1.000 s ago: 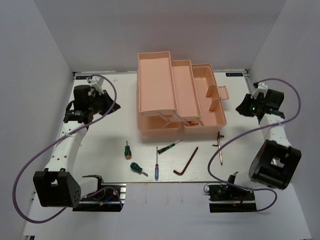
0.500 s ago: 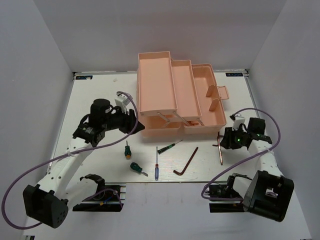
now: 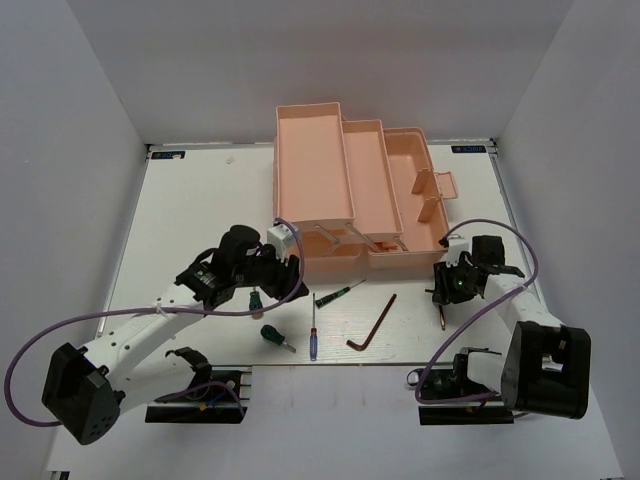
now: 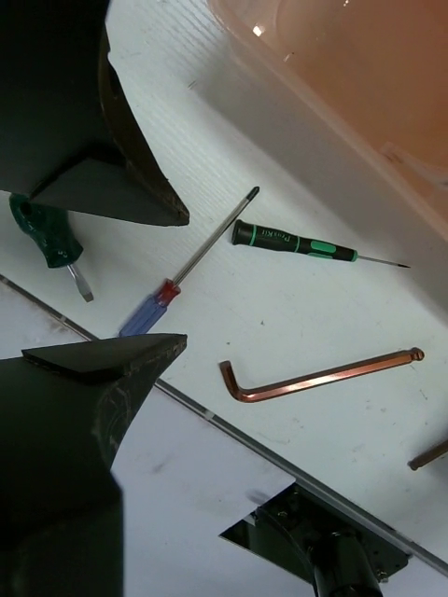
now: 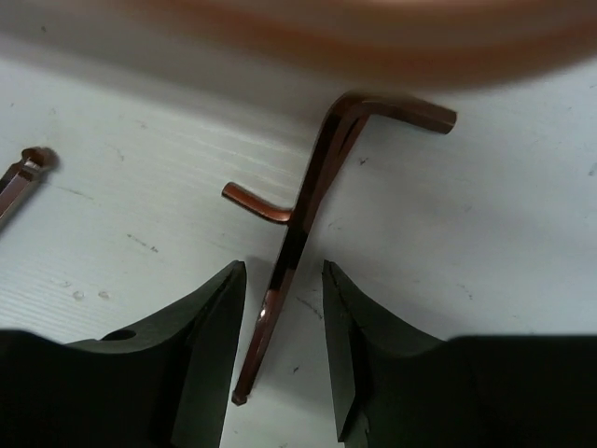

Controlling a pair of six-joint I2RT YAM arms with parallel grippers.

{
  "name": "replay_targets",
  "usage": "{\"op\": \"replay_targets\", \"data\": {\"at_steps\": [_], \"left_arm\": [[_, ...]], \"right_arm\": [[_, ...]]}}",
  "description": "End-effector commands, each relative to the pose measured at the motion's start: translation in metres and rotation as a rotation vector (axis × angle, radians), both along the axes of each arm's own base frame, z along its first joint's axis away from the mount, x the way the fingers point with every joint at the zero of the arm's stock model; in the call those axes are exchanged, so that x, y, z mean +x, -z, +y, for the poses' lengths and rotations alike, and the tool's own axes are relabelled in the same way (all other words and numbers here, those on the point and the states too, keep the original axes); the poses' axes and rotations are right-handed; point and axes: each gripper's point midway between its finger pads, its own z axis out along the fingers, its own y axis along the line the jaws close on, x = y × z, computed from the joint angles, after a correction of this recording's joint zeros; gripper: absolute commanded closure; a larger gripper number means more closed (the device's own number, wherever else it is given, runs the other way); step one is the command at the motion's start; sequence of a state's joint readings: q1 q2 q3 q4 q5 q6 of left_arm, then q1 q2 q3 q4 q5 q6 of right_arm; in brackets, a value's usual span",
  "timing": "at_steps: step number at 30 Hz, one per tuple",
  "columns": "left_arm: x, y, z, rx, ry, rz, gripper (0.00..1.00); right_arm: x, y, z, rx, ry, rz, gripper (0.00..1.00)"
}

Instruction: Sort the tools into containers

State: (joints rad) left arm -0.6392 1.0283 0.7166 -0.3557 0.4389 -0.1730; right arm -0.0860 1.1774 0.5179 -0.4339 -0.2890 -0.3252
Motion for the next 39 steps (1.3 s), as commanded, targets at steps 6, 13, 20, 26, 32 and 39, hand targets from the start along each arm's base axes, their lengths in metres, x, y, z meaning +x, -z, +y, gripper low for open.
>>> {"op": "replay_targets", "data": {"at_steps": [6, 13, 20, 26, 32, 39], "left_arm": [[-0.005, -0.001, -0.02, 0.045, 0.043, -0.072, 0.38], [-0.019, 0.005, -0.074, 0.142, 0.149, -0.098, 0.35], [-0.033, 0.033, -0.114, 0.243, 0.182, -0.14, 0.27], [-0.04, 0.059, -0.142, 0.287, 0.189, -0.129, 0.26], [-0.044, 0.069, -0.172, 0.306, 0.18, -0.137, 0.26], [-0.043, 0.093, -0.182, 0.36, 0.143, -0.111, 0.26]], "right_arm": [[0.002, 0.015, -0.017, -0.133, 0.028, 0.053, 0.7], [0.003, 0.001, -0.017, -0.139, 0.016, 0.027, 1.0], [0.009, -0.035, -0.024, -0.171, -0.011, -0.022, 1.0], [-0.006, -0.108, 0.019, 0.039, -0.266, -0.097, 1.0], [-0.008, -0.161, 0.045, 0.175, -0.364, -0.173, 1.0], [0.048, -0.196, 0.046, 0.209, -0.238, -0.227, 1.0]]}}
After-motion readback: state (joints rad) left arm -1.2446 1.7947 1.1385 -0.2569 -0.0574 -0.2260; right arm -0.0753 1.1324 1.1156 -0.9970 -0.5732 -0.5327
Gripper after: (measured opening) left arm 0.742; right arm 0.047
